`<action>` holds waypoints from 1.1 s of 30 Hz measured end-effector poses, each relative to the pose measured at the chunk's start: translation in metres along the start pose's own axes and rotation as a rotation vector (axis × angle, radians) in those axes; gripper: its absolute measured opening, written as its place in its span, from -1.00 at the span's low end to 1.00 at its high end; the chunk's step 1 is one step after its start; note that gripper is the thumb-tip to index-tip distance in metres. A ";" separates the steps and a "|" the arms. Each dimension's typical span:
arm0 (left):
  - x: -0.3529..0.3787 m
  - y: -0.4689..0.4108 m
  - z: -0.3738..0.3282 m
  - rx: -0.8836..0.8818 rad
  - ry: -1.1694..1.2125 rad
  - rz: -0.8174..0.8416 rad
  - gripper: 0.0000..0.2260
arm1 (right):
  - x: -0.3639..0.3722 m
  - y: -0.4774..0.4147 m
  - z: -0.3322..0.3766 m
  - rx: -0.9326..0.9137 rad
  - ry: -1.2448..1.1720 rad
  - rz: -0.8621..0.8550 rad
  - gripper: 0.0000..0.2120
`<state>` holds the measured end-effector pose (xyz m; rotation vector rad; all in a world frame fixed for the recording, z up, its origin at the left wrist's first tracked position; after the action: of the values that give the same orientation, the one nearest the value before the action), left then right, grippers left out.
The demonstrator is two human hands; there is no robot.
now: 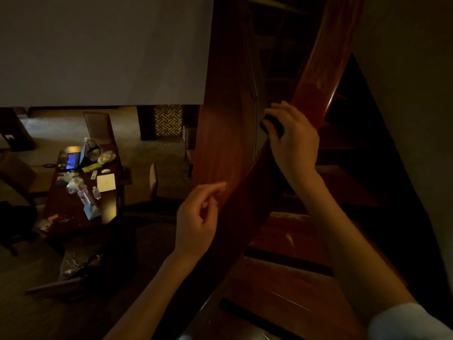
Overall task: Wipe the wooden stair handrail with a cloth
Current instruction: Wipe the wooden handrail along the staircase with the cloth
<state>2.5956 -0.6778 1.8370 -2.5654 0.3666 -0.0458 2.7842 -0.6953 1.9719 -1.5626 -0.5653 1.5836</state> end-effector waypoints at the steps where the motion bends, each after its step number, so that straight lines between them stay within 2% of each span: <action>1: 0.000 -0.004 0.006 -0.132 0.069 0.007 -0.70 | 0.004 0.006 0.008 0.014 0.042 0.020 -0.75; 4: 0.003 -0.007 0.022 -0.484 0.284 0.099 -0.52 | 0.024 0.063 0.057 -0.103 0.032 0.189 -0.73; 6: 0.005 -0.006 0.023 -0.552 0.424 0.130 -0.55 | 0.035 0.095 0.089 -0.135 -0.074 0.260 -0.69; 7: 0.005 -0.007 0.022 -0.546 0.466 0.109 -0.52 | 0.039 0.095 0.096 -0.042 -0.170 0.244 -0.67; 10: 0.006 -0.016 0.016 -0.533 0.571 0.049 -0.29 | 0.040 0.067 0.096 0.456 -0.625 0.260 -0.56; 12: 0.010 -0.027 0.011 -0.514 0.607 0.035 -0.27 | 0.036 0.053 0.094 0.566 -0.819 0.265 -0.48; 14: 0.013 -0.033 0.010 -0.480 0.573 0.026 -0.32 | 0.023 0.052 0.087 0.526 -0.757 0.191 -0.52; 16: 0.012 -0.037 0.017 -0.460 0.549 0.000 -0.36 | 0.007 0.058 0.064 0.457 -0.510 -0.002 -0.60; 18: 0.006 -0.041 0.030 -0.442 0.524 -0.011 -0.40 | -0.004 0.071 0.038 0.493 -0.275 -0.158 -0.64; 20: 0.007 -0.045 0.044 -0.419 0.488 0.017 -0.41 | -0.004 0.083 0.026 0.530 -0.119 -0.163 -0.64; 22: 0.016 -0.050 0.047 -0.381 0.466 0.111 -0.40 | 0.005 0.093 0.028 0.443 -0.030 -0.115 -0.61; 25: 0.045 -0.059 0.033 -0.287 0.457 0.324 -0.44 | 0.015 0.098 0.032 0.398 -0.024 -0.115 -0.58; 28: 0.072 -0.076 0.021 -0.236 0.486 0.451 -0.49 | 0.016 0.099 0.031 0.415 -0.026 -0.151 -0.58; 31: 0.091 -0.105 0.009 -0.255 0.554 0.487 -0.52 | 0.016 0.099 0.032 0.435 -0.027 -0.160 -0.58; 33: 0.098 -0.120 0.001 -0.315 0.629 0.434 -0.66 | 0.016 0.099 0.033 0.440 -0.027 -0.155 -0.58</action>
<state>2.7195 -0.6063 1.8948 -2.6563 1.2402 -0.6903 2.7310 -0.7311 1.8884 -1.1418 -0.3145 1.4909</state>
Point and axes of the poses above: each hand's wrist, its own y-axis away from the middle knuckle, its own x-axis out of the palm, z = x × y, the point moved 4 cm from there along -y, towards the middle knuckle, and after that the axes turned 7 degrees about -z, right-handed, at the moved point
